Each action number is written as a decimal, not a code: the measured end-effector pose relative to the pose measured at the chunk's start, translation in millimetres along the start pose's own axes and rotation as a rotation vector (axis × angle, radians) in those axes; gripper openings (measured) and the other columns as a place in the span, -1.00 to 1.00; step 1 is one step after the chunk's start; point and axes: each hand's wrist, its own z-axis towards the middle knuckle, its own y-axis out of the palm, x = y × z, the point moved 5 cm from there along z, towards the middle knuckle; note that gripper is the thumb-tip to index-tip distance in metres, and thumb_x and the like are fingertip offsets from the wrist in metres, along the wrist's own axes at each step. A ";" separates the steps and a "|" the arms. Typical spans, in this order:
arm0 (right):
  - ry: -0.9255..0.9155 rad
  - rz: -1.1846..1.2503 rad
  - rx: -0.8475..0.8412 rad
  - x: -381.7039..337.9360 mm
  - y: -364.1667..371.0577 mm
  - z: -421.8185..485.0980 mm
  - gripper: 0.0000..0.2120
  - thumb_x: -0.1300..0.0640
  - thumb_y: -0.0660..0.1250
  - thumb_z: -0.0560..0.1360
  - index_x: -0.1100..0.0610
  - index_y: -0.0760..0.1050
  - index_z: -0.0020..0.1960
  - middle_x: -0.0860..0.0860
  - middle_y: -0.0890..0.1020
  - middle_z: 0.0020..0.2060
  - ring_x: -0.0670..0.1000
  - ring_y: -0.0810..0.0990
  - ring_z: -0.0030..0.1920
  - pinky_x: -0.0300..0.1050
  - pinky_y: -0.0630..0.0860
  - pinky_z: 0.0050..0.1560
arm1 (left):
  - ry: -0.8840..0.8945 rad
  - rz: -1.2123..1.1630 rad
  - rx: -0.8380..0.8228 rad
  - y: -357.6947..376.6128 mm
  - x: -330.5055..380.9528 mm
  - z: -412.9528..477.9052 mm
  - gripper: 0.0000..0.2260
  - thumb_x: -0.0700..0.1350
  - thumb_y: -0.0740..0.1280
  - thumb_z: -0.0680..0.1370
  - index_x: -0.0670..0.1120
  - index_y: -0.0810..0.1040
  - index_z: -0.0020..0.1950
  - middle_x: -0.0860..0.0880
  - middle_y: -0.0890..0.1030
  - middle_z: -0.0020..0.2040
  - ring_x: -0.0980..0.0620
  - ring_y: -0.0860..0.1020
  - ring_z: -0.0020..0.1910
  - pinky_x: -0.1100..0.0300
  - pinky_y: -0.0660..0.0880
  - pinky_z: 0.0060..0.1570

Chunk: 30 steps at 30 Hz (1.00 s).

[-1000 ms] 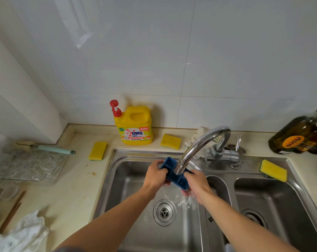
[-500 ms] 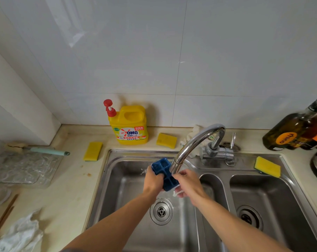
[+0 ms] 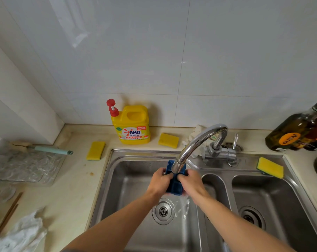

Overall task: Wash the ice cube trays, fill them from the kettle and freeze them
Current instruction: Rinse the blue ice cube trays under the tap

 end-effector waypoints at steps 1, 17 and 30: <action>0.006 0.018 0.006 0.5 -0.7 -0.2 -0.93 0.22 0.33 0.52 0.16 0.58 -0.02 0.14 0.71 -0.13 0.13 0.73 -0.15 0.15 0.71 -0.18 | -0.056 -0.054 -0.037 2.6 -3.5 -2.2 -0.81 -0.14 0.26 0.65 -0.12 0.50 0.25 -0.17 0.69 0.07 -0.13 0.70 0.02 -0.10 0.67 0.00; -0.036 0.132 0.014 -6.1 -21.9 -6.1 -0.83 0.26 0.31 0.53 0.01 0.55 0.00 0.09 0.72 -0.12 0.14 0.73 -0.13 0.16 0.72 -0.15 | 0.122 -0.109 -0.207 0.0 6.0 -2.7 -0.57 -0.43 0.19 0.54 -0.03 0.58 0.25 -0.11 0.69 0.09 -0.11 0.68 0.07 0.02 0.66 -0.01; 0.146 0.304 -0.070 -0.1 -34.0 -3.4 -0.38 -0.45 0.25 0.49 0.12 0.57 0.09 0.17 0.73 -0.06 0.18 0.75 -0.18 -0.03 0.68 -0.27 | 0.224 -0.064 -0.013 -13.6 11.2 10.6 -0.64 -0.48 0.20 0.55 -0.15 0.65 0.14 -0.13 0.72 0.05 -0.14 0.67 0.07 0.03 0.64 0.08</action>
